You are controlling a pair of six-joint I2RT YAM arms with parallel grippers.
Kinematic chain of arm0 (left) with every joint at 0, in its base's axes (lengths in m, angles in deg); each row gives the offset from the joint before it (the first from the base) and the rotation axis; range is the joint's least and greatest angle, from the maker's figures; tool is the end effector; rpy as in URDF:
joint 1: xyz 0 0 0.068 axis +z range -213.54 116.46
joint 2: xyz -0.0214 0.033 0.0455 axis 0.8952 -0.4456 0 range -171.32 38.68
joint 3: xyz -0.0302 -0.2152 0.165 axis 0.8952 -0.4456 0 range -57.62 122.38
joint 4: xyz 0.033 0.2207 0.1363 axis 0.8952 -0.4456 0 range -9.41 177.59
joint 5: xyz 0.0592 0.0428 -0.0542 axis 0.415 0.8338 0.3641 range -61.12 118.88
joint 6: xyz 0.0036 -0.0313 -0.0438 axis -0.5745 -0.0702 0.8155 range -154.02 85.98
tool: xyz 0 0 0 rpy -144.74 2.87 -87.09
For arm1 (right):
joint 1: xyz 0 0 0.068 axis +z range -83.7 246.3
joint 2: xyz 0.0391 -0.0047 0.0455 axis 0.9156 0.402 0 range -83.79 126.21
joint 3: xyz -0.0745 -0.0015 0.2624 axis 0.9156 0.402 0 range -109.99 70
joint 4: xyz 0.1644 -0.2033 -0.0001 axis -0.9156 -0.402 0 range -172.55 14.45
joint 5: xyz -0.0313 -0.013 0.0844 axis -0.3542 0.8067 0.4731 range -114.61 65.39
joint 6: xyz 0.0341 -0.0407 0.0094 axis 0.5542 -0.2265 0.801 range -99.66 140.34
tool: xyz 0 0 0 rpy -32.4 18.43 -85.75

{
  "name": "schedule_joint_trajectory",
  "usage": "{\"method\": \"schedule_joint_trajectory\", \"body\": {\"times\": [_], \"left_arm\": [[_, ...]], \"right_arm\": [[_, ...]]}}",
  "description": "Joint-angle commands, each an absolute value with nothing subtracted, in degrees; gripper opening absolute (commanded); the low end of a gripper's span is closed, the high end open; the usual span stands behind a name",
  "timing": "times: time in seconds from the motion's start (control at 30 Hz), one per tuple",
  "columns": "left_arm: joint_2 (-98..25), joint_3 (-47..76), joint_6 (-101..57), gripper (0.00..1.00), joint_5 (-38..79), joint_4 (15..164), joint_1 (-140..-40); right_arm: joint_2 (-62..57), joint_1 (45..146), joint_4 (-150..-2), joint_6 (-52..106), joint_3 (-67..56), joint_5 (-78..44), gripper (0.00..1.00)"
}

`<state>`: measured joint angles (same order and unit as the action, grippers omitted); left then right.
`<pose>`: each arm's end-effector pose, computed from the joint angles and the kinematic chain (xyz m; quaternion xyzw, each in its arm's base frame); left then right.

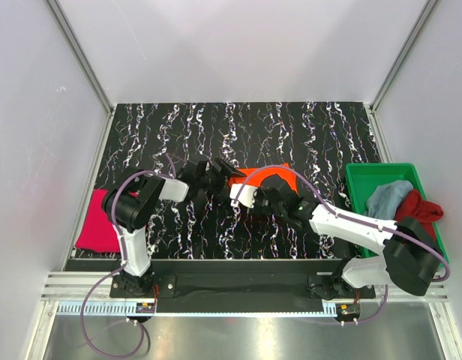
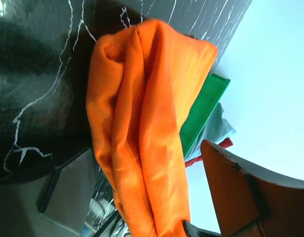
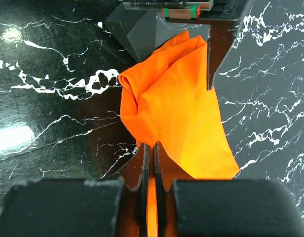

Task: Fold and stack the t-shirts
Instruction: Neatly place the folded tshirt to the corner

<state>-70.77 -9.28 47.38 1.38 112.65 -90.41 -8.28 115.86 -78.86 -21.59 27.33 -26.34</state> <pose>0.3174 -0.1794 0.1147 -0.3007 0.8189 -0.4812 0.0864 0.1830 0.2132 0.2220 -0.6337 0.6270 0.0167 0.4527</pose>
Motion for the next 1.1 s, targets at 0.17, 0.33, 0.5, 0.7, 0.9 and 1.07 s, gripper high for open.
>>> {"method": "schedule_joint_trajectory", "body": {"times": [0.17, 0.33, 0.5, 0.7, 0.9, 1.07], "left_arm": [[-77.25, -7.43, 49.12, 0.55, 6.12, 118.96, -90.87], [-77.26, -6.20, 46.40, 0.14, 7.95, 118.18, -90.70], [-69.18, -6.73, 39.22, 0.00, 13.05, 106.95, -90.70], [-55.12, -3.66, 28.49, 0.00, 25.17, 82.87, -90.35], [-45.01, 0.39, 25.13, 0.00, 35.82, 65.90, -86.75], [-42.71, 7.23, 22.58, 0.00, 41.27, 52.64, -81.92]], "right_arm": [[-13.20, 114.99, -76.51, -17.37, 27.82, -24.78, 0.06], [-16.89, 114.99, -78.26, -13.16, 28.70, -25.13, 0.33], [-18.22, 114.99, -90.37, -0.96, 21.96, -31.01, 0.72], [-24.89, 114.99, -101.91, 3.38, 17.98, -32.86, 1.00], [-29.56, 114.99, -104.29, 10.46, 15.08, -31.99, 1.00], [-29.91, 114.99, -104.46, 17.52, 14.81, -25.58, 1.00]]}}
